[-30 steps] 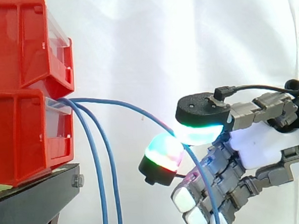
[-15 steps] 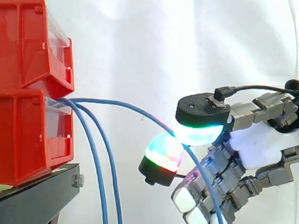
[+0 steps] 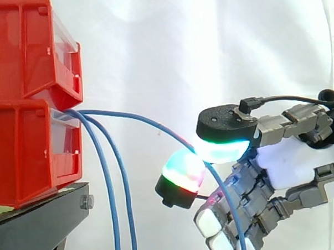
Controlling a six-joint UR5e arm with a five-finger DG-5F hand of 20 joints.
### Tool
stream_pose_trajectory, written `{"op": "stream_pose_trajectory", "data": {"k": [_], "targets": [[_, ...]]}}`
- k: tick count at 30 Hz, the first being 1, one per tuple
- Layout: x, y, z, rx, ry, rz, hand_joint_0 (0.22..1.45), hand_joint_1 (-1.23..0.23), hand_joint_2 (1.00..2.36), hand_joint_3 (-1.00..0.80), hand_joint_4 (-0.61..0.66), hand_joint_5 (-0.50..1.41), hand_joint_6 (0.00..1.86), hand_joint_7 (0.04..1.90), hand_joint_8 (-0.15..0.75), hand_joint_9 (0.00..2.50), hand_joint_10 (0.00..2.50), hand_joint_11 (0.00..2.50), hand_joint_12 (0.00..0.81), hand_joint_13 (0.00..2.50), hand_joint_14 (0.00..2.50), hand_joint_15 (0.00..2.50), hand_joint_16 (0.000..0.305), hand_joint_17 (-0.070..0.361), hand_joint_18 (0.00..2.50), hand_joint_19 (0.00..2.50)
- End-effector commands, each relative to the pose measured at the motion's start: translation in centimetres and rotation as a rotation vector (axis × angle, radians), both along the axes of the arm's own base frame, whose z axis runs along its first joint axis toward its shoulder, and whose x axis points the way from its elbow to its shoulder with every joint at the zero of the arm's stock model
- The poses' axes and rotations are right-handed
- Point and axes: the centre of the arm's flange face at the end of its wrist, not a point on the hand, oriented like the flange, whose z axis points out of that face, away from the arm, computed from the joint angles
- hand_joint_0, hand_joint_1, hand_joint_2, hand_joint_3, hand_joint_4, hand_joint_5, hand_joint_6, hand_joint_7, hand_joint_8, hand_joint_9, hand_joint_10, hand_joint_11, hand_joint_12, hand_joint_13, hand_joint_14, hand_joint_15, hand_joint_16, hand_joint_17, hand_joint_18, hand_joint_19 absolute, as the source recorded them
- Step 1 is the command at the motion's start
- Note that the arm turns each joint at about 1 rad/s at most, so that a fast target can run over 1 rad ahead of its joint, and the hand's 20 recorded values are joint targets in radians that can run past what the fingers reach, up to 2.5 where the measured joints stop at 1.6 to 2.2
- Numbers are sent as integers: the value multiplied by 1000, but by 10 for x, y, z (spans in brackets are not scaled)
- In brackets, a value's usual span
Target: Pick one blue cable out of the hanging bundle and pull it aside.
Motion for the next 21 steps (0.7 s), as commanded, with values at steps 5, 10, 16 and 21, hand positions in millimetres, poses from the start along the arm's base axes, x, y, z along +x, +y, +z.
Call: {"op": "stream_pose_trajectory", "data": {"k": [5,10,16,21], "targets": [[0,1,0,0,0,1,462,-807,1441,-75,-155,-10,854,1095,277,989,7,222,350,891,15,400,66,150,806,408],[0,1,1,0,-1,1,464,-809,1435,-73,-152,-10,853,1093,273,993,7,224,348,896,14,414,66,148,806,417],[0,0,-1,0,2,0,465,-814,1434,-76,-154,-10,853,1096,267,999,7,223,346,901,14,416,65,145,805,411],[0,1,-1,0,2,1,466,-814,1432,-77,-156,-10,853,1090,268,1009,7,230,344,904,14,418,64,144,812,415]]}}
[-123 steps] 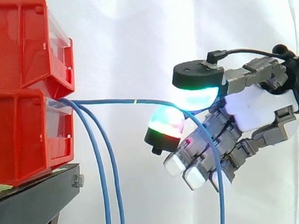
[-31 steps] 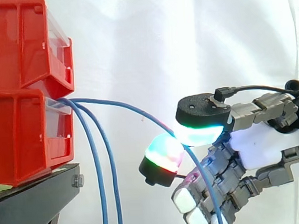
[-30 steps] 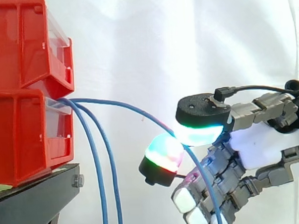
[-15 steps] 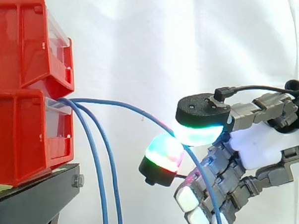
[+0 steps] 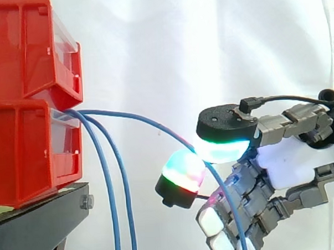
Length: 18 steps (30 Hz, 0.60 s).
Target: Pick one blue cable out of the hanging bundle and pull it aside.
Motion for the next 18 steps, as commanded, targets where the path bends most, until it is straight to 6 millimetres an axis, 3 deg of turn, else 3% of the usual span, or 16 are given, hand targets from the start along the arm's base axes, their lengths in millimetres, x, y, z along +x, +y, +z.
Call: {"op": "stream_pose_trajectory", "data": {"k": [1,18], "targets": [[0,-1,0,0,0,-1,467,-815,1430,-76,-154,-10,852,1100,268,1010,7,224,344,905,16,417,64,144,812,415],[0,1,0,0,0,1,476,-824,1397,-73,-153,-11,852,1085,269,1024,7,240,339,912,16,423,63,142,816,415]]}}
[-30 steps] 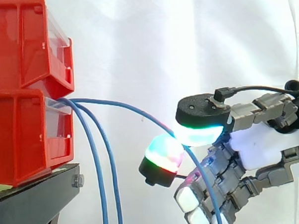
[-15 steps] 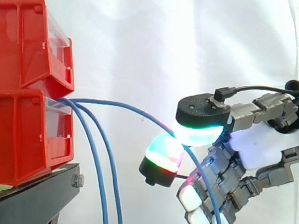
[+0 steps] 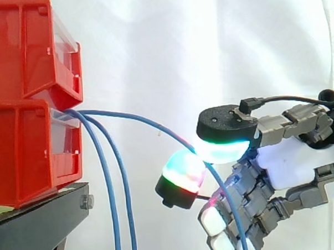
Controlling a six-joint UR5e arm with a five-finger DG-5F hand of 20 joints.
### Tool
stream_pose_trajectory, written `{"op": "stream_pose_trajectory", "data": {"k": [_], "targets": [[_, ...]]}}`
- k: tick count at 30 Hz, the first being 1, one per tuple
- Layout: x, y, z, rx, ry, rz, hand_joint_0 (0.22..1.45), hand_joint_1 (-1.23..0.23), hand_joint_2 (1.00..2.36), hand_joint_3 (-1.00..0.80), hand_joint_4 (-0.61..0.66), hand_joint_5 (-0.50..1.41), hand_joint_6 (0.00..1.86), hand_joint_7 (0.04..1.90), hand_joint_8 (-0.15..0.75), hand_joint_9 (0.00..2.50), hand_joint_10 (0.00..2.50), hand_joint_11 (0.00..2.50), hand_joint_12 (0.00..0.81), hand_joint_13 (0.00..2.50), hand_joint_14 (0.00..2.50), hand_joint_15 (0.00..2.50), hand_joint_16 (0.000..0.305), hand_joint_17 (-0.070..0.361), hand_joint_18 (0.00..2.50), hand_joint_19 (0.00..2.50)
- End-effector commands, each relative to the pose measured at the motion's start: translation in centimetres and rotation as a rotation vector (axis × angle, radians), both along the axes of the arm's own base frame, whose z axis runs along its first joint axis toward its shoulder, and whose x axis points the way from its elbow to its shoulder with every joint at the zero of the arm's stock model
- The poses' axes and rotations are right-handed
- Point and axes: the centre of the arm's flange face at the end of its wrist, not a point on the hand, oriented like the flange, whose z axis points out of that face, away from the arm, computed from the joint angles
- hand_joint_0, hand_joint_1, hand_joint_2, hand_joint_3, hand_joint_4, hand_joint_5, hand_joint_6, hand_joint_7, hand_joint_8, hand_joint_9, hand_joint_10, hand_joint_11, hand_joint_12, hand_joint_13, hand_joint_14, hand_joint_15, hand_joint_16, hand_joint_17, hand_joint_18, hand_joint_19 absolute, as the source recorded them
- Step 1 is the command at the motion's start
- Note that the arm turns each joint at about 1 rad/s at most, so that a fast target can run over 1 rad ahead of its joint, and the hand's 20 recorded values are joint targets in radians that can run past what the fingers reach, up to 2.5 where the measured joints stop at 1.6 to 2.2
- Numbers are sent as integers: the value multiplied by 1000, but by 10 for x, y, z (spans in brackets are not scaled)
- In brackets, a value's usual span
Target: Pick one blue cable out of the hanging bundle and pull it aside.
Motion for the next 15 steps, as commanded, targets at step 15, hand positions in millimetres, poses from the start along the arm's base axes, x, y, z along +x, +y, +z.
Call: {"op": "stream_pose_trajectory", "data": {"k": [15], "targets": [[0,1,-1,0,1,1,482,-825,1366,-64,-151,-11,851,1085,271,1029,8,248,341,916,14,422,63,142,815,416]]}}
